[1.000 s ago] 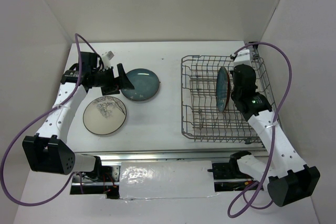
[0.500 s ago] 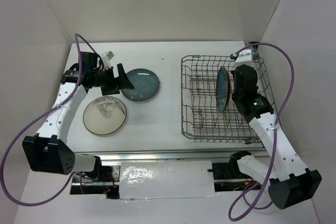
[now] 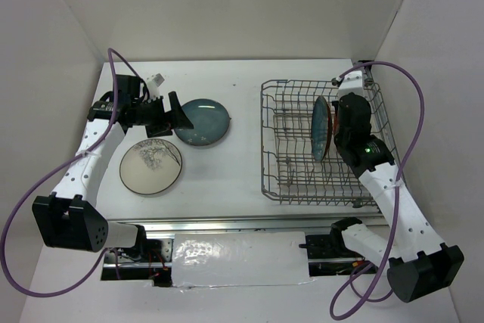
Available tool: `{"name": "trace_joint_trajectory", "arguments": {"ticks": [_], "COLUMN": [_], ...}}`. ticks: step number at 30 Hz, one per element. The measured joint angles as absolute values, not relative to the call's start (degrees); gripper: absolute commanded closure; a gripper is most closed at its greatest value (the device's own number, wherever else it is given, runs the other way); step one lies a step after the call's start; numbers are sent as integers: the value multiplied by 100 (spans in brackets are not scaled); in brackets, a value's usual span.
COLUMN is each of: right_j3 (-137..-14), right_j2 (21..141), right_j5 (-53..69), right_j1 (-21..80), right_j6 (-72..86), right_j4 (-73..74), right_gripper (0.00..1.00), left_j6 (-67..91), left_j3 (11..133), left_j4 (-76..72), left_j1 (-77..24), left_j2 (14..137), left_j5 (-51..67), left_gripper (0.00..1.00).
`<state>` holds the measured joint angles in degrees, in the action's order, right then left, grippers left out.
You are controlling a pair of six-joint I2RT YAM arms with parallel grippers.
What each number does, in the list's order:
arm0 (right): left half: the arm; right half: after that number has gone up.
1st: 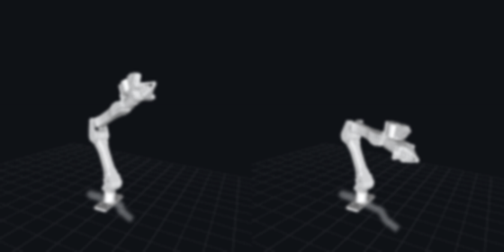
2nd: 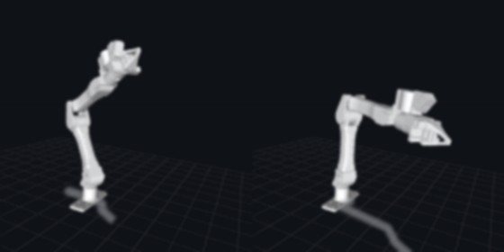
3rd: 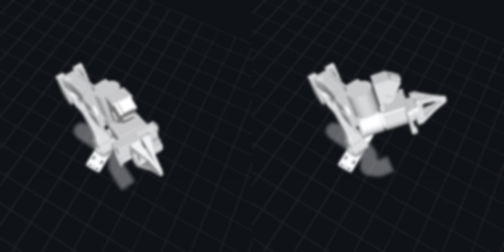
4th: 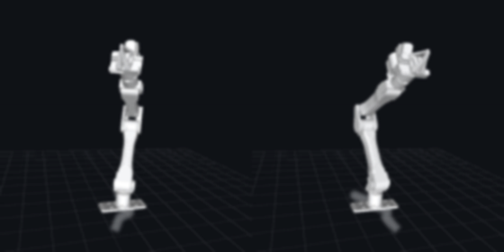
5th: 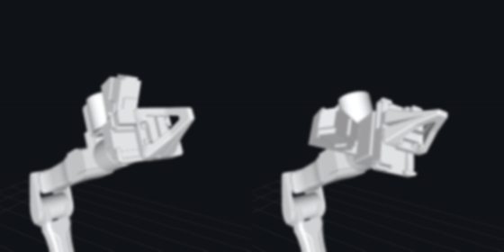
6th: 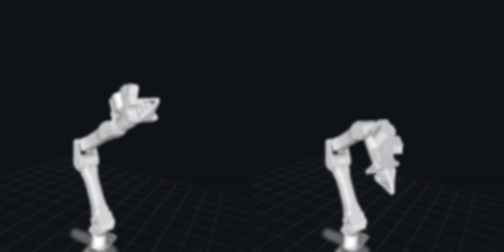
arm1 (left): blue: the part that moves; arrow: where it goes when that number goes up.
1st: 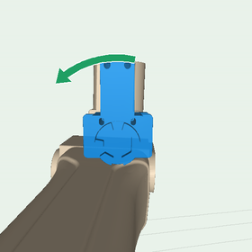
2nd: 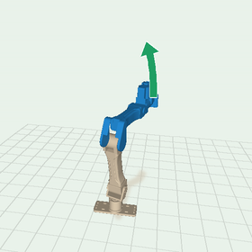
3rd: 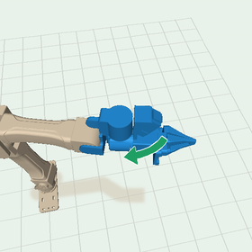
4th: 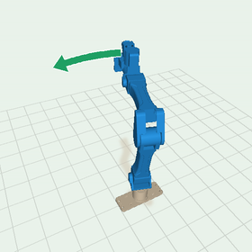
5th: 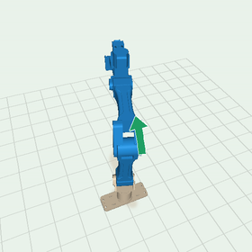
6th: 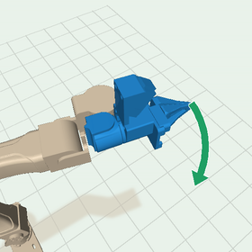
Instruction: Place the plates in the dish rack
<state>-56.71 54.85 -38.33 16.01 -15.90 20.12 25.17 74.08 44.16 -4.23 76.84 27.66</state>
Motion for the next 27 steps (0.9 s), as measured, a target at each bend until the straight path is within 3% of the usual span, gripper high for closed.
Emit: {"name": "trace_joint_trajectory", "arguments": {"ticks": [22,26,27], "right_j3": [-5096,-5105,-5105], "right_j2": [5616,5704,5728], "right_j5": [-3479,-3489,-3507], "right_j1": [1389,1332,1332], "right_j6": [-1260,-1173,-1151], "right_j4": [1920,1828,1787], "right_gripper": [100,71,68], "left_j6": [2412,2412,2412], "left_j3": [7408,7408,7408], "left_j4": [4458,4458,4458], "left_j1": [-423,-423,-423], "left_j2": [7684,7684,7684], "left_j5": [2718,2716,2714], "left_gripper": [1,1,1]}}
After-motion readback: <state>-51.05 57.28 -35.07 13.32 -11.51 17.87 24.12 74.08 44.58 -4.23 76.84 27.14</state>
